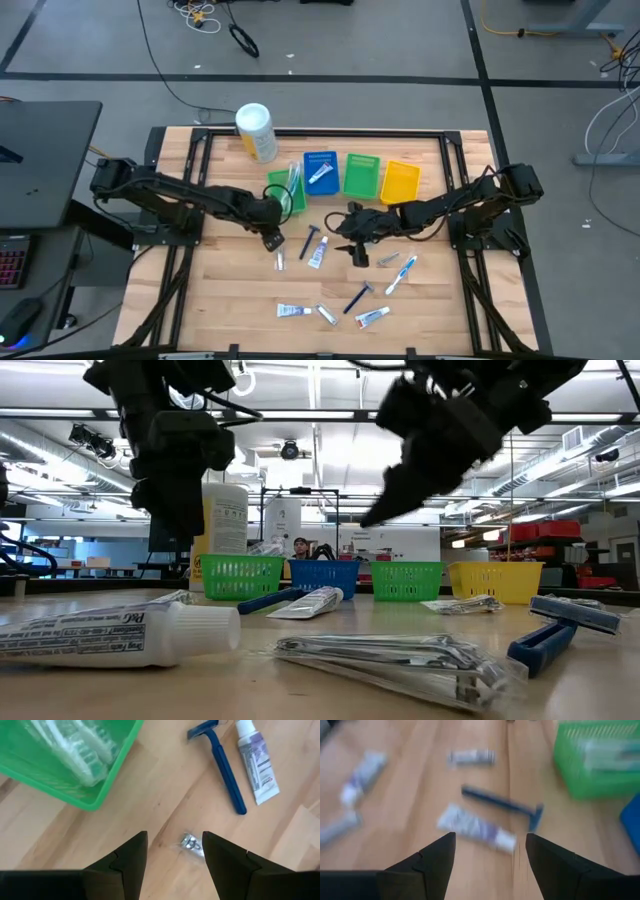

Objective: Pick & Place Travel size toiletries
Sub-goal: Put the silver nail cutter into the right green basket

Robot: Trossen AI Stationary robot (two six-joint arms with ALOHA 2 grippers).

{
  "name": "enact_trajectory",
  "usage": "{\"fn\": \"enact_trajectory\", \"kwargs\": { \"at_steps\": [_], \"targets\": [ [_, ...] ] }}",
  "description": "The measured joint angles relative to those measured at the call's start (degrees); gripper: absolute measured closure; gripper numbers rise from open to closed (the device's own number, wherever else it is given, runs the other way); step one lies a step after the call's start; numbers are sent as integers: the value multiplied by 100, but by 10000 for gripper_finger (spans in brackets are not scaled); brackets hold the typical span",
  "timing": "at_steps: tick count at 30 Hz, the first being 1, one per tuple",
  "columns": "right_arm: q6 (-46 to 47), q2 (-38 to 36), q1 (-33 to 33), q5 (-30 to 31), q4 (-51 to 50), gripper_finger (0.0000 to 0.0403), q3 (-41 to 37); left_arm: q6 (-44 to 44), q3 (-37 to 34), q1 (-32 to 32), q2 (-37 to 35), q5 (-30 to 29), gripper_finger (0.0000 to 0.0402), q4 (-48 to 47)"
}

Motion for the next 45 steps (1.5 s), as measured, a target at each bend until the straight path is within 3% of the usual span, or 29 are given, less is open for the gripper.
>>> {"fn": "enact_trajectory", "kwargs": {
  "at_steps": [7, 11, 21, 35, 45],
  "targets": [
    [96, 0, 0, -500, -1848, 151, 0, -280, -7, -159, 0, -442, 201, 39],
    [15, 0, 1, -163, -2735, 151, -6, -362, -7, -212, 0, -588, 201, 132],
    [-602, -4, -2, -20, -2141, 159, -522, -369, -5, -216, 0, -715, 201, 266],
    [-386, -11, -63, -158, -1545, 307, -771, -260, -7, -212, 0, -914, 201, 289],
    [-310, 22, -99, -319, -1380, 321, -404, -94, -5, -212, -291, -1345, 201, 243]
  ]
}}
